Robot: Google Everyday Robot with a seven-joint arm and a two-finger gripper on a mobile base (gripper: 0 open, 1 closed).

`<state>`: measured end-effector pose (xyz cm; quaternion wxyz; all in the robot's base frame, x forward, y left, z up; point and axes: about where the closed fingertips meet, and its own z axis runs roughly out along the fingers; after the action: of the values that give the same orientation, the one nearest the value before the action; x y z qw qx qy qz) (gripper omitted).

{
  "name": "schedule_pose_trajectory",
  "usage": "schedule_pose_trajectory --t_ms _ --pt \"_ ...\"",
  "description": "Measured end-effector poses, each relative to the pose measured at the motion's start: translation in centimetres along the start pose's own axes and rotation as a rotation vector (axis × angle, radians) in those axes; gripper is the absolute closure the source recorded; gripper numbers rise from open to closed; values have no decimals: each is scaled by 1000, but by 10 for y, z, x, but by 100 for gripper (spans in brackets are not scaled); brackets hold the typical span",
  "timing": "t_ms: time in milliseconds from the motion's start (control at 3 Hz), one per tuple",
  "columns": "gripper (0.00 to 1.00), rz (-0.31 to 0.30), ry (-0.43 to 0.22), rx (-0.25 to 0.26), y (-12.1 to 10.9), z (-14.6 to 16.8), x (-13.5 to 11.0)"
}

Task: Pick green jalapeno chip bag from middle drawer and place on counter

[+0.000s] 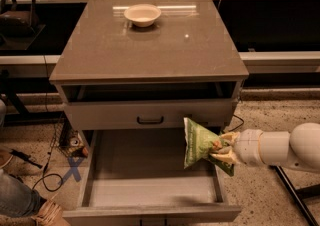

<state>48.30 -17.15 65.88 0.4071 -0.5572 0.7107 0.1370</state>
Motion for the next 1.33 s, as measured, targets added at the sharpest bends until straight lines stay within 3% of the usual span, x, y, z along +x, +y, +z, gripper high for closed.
schedule_pose_trajectory --t_ms 333,1000,1333 --pt "100 -23 -74 51 -27 -24 -29" --pt "100 -152 -240 239 -112 -88 -139" --pt "100 -184 -286 304 -143 -96 -180"
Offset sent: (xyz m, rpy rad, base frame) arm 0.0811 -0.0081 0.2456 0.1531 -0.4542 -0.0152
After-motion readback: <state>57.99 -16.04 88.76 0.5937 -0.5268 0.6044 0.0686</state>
